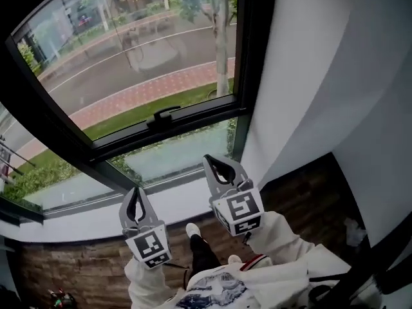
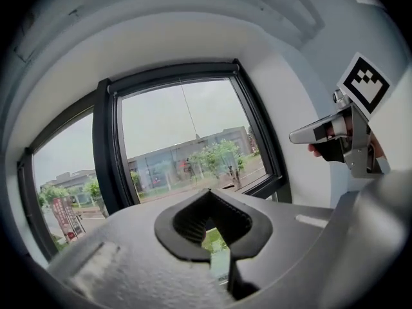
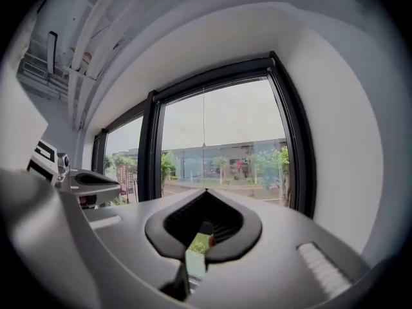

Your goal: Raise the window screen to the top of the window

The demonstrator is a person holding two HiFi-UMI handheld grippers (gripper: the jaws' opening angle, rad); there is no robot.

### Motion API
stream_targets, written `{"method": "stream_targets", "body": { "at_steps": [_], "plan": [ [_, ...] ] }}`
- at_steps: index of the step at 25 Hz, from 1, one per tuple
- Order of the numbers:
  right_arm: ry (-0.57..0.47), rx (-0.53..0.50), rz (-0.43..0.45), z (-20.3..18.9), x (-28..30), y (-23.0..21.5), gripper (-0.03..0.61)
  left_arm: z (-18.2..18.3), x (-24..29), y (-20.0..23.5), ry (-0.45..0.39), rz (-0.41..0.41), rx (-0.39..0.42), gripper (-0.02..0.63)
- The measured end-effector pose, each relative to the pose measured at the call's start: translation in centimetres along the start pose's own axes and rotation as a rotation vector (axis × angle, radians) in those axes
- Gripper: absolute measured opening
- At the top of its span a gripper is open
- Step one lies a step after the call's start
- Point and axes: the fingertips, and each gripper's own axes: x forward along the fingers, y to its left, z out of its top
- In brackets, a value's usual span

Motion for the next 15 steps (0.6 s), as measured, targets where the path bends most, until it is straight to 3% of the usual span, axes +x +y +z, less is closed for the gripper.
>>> {"method": "stream_targets", "body": {
  "at_steps": [4,15],
  "plan": [
    [0.057,0.010,0.017,-2.3,-5.3,0.6,0.005,-1.0,-4.9,-2.8,0.050,-0.008,-0.029,0.005],
    [0.079,-0.018,0.024,-1.6,-10.1,4.2,0.003,0.7,-10.1,-3.5,0.012,-0.050,-0.017,0.005]
  ]
}}
